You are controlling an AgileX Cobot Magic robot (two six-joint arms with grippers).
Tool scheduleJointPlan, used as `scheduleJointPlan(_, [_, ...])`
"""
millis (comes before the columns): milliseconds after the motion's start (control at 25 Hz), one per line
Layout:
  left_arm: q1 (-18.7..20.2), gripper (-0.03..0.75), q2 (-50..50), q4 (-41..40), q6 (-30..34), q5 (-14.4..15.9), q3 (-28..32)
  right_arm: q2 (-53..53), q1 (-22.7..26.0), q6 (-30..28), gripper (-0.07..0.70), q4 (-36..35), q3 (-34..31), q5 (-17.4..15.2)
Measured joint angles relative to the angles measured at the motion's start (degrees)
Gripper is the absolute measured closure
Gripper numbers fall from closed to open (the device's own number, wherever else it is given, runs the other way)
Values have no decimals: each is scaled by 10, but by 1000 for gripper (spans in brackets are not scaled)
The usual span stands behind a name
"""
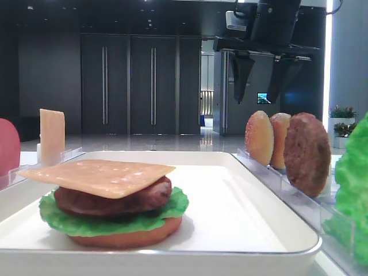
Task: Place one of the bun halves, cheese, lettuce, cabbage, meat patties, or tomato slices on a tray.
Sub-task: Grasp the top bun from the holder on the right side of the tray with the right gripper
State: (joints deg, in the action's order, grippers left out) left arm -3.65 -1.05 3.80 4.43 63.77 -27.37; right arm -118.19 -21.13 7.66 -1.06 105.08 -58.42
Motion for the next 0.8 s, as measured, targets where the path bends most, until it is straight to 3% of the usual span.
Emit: scheduleJointPlan(800, [0,722,0,0,-5,0,0,-15,0,0,212,3,0,20])
